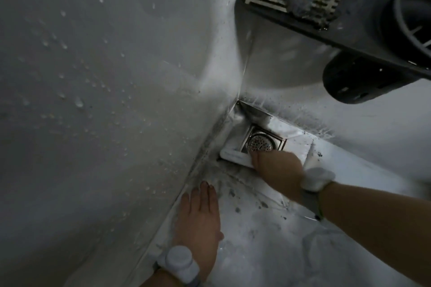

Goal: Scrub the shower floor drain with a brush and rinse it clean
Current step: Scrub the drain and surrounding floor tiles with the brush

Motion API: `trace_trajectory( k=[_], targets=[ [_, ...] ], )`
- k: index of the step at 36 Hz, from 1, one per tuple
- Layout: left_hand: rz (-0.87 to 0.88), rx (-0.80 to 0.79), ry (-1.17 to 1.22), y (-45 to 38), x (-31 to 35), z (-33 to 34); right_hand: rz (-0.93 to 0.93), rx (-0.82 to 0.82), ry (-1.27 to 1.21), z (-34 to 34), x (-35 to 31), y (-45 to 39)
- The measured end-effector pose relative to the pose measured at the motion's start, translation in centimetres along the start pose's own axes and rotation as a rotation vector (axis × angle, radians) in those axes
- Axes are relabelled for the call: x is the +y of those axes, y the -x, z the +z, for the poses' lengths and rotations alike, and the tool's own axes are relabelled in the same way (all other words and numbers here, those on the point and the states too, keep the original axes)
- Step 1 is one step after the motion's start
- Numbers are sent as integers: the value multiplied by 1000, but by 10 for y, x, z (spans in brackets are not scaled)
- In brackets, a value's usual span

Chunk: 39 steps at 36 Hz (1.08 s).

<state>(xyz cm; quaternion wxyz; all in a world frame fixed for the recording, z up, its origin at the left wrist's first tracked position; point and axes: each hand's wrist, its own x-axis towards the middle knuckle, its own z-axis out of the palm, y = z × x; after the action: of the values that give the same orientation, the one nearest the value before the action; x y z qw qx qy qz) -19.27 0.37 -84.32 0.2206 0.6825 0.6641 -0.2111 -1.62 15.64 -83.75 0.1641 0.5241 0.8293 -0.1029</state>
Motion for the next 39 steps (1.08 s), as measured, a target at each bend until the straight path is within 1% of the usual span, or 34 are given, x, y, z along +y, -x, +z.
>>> trace_trajectory(
  k=[3,4,6,9,12,13,16,18,21,22,24,26,29,31,35,36,37,39],
  targets=[
    [-2,4,15,0,0,0,84,55,122,-13,18,-18],
    [-2,7,14,0,0,1,127,64,119,-17,25,-22],
    [-3,6,14,0,0,1,172,50,37,-21,32,-26],
    [-9,-9,12,-2,-1,3,152,42,-67,-16,16,-15],
    [-9,-9,13,-1,0,2,28,-59,-81,1,-10,17],
    [-6,-1,11,0,1,-2,12,-48,-86,0,-12,26],
    [-4,0,10,0,2,-3,45,-28,-64,-5,-1,16],
    [-3,22,12,-3,2,-4,83,-35,-4,-13,16,-3],
    [-2,20,36,-4,1,-1,187,68,-17,-13,24,-20],
    [0,13,35,-2,0,2,193,64,-53,-10,19,-18],
    [-2,10,29,0,-2,4,156,-14,-84,-6,-1,-4],
    [-8,30,23,2,-2,3,60,-73,-79,-4,-20,14],
    [-12,43,7,2,-2,3,1,-99,-72,-4,-26,18],
    [-9,43,7,2,-1,3,39,-113,-37,-4,-16,6],
    [5,63,17,2,0,3,257,91,-64,-8,10,-17],
    [7,59,17,2,0,4,320,84,-88,-11,13,-19],
    [3,58,9,1,0,3,332,52,-106,-13,15,-20],
    [5,58,0,0,-1,4,295,-1,-142,-14,12,-15]
  ],
)
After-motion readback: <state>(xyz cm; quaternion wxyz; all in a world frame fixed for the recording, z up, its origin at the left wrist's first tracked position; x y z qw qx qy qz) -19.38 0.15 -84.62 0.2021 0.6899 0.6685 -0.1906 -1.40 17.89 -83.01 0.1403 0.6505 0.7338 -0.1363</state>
